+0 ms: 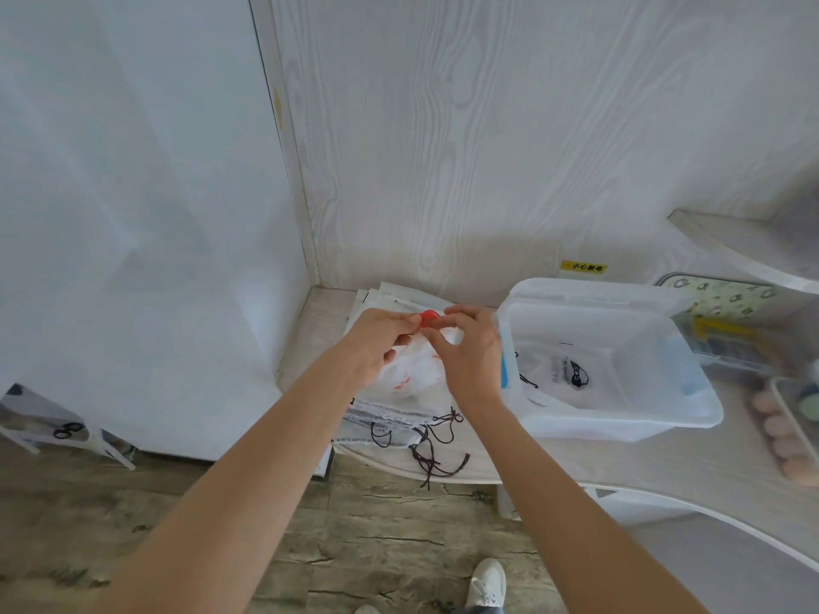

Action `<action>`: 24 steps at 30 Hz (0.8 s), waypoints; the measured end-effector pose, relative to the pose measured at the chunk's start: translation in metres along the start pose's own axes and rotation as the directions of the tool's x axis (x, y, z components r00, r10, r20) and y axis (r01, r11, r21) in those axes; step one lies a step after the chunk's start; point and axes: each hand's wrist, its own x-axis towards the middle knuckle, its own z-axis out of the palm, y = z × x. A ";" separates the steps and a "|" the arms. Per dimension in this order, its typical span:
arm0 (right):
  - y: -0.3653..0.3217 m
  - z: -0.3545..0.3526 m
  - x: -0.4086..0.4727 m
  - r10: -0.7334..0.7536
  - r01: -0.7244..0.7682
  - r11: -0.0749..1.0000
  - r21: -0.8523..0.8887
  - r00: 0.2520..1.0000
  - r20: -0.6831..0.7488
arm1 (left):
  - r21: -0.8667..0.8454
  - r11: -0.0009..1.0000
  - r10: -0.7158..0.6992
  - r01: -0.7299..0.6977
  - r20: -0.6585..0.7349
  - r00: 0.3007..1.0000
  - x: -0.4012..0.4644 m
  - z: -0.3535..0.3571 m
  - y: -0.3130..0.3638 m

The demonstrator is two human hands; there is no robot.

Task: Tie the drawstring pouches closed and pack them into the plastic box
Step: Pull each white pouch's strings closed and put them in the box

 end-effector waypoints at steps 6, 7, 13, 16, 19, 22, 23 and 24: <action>-0.004 0.015 -0.001 0.160 -0.147 0.981 0.124 0.982 -0.098 | -0.119 0.991 -0.055 0.057 0.019 0.998 -0.002 -0.001 -0.003; -0.005 0.016 0.000 0.195 -0.180 0.971 0.157 0.977 -0.090 | -0.144 0.987 -0.074 0.078 0.032 0.997 -0.002 -0.001 -0.003; -0.003 0.009 0.005 0.363 -0.355 0.882 0.311 0.931 0.033 | -0.254 0.959 -0.098 0.125 0.118 0.988 -0.002 0.000 -0.014; -0.005 0.006 0.008 0.306 -0.312 0.919 0.240 0.950 0.062 | -0.253 0.967 -0.025 0.041 0.066 0.997 0.000 0.000 -0.017; -0.008 -0.007 0.016 0.198 -0.207 0.976 0.073 0.973 0.117 | -0.144 0.984 0.089 -0.102 -0.093 0.992 -0.001 0.001 -0.015; -0.004 -0.023 0.021 0.020 0.022 0.981 -0.195 0.977 0.211 | 0.015 0.980 0.198 -0.200 -0.240 0.950 0.000 -0.002 -0.012; -0.003 -0.027 0.022 -0.029 0.113 0.941 -0.319 0.966 0.257 | 0.042 0.976 0.219 -0.215 -0.265 0.939 0.001 -0.004 -0.012; -0.002 -0.029 0.022 -0.055 0.189 0.879 -0.438 0.952 0.300 | 0.054 0.974 0.226 -0.219 -0.286 0.931 0.002 -0.005 -0.012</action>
